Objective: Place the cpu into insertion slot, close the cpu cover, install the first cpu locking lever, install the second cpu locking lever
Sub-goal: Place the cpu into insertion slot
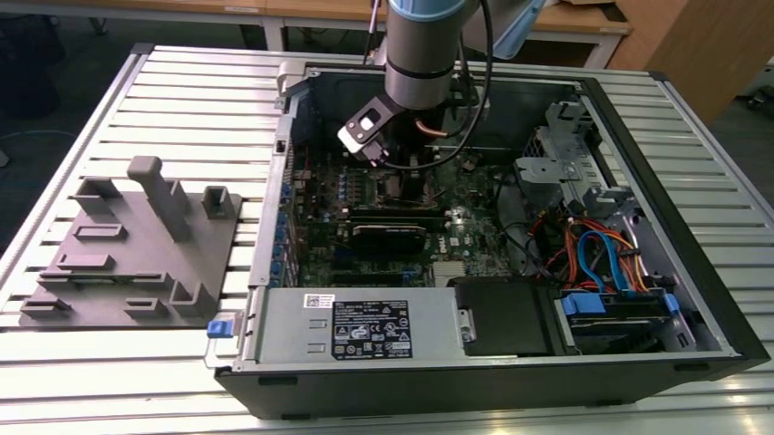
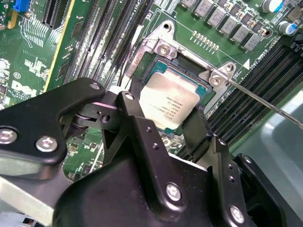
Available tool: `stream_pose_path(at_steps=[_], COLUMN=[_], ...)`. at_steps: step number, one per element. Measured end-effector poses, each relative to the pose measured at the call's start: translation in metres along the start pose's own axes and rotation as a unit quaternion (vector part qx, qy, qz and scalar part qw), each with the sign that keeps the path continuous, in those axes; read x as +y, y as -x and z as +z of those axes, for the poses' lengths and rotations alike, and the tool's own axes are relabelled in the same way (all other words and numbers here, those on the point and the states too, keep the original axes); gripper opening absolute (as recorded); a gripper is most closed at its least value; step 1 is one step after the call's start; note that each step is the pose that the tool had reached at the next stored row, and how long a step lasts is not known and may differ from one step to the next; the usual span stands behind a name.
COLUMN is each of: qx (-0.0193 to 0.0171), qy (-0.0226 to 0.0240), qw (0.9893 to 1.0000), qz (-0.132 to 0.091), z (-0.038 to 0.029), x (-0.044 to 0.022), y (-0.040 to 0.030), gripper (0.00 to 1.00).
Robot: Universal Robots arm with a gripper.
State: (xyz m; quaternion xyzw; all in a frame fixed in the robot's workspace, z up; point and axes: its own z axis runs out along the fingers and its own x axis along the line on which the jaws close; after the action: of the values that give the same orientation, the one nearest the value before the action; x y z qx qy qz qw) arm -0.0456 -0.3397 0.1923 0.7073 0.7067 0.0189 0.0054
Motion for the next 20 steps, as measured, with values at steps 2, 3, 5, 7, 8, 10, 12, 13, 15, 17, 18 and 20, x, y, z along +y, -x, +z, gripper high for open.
stream_pose_path(at_steps=[2, 3, 5, 7, 8, 10, 12, 13, 15, 17, 18, 20], qx=[0.0001, 0.0001, 0.0001, 0.0001, 0.0001, 0.0001, 0.0001, 0.0001, 0.0002, 0.0001, 0.0001, 0.0001], qy=[0.0001, 0.0001, 0.0001, 0.0001, 0.0001, 0.0001, 0.0001, 0.0001, 0.0001, 0.0001, 0.0000, 0.0001], qw=[1.0000, 1.0000, 1.0000, 1.0000, 1.0000, 1.0000, 1.0000, 1.0000, 1.0000, 1.0000, 1.0000, 1.0000], qz=[0.000, 0.000, 0.000, 0.000, 0.000, 0.000, 0.000, 0.000, 0.000, 0.000, 0.000, 0.000], z=[-0.0014, -0.0024, -0.0045, -0.0064, -0.0072, -0.0086, -0.0098, -0.0102, -0.0109, -0.0114, -0.0118, -0.0126], x=[0.0001, 0.0001, 0.0002, 0.0002, 0.0003, 0.0003, 0.0004, 0.0004, 0.0004, 0.0004, 0.0004, 0.0004], y=[-0.0001, -0.0001, -0.0001, -0.0001, -0.0002, -0.0002, -0.0002, -0.0002, -0.0003, -0.0002, -0.0002, -0.0003], gripper=[0.61, 0.61, 0.61, 0.61, 0.61, 0.61, 0.61, 0.61, 0.61, 0.53, 0.47, 0.41])
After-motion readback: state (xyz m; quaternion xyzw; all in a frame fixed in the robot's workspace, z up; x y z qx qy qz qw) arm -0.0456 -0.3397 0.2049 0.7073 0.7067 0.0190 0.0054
